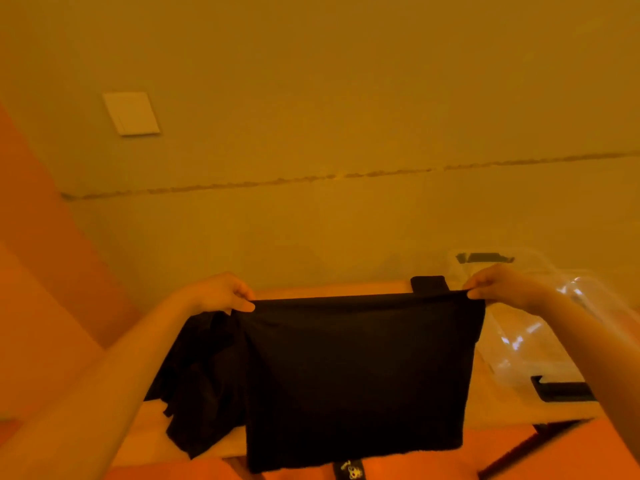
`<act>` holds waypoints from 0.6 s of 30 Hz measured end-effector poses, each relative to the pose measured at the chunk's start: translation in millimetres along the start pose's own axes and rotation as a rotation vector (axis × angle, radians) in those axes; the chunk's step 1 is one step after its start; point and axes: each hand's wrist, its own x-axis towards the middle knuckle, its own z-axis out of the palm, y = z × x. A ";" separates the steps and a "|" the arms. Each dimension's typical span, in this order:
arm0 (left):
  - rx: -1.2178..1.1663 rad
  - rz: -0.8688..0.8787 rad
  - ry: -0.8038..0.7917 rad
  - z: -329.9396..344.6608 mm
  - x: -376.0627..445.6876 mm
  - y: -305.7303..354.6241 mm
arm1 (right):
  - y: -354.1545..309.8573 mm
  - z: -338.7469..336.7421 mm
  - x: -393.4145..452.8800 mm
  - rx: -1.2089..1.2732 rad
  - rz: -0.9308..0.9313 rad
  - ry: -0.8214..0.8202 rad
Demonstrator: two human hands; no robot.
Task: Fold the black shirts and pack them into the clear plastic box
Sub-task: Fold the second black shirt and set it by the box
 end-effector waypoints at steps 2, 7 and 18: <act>0.022 -0.045 -0.019 -2.1 41.0 -7.7 | 7.2 9.3 47.8 -0.015 0.020 -0.020; 0.022 -0.174 -0.042 3.1 169.9 -32.8 | 41.5 49.4 194.4 -0.141 0.130 -0.143; 0.239 -0.234 0.434 60.9 329.6 -81.9 | 85.1 116.0 357.6 -0.496 0.122 0.028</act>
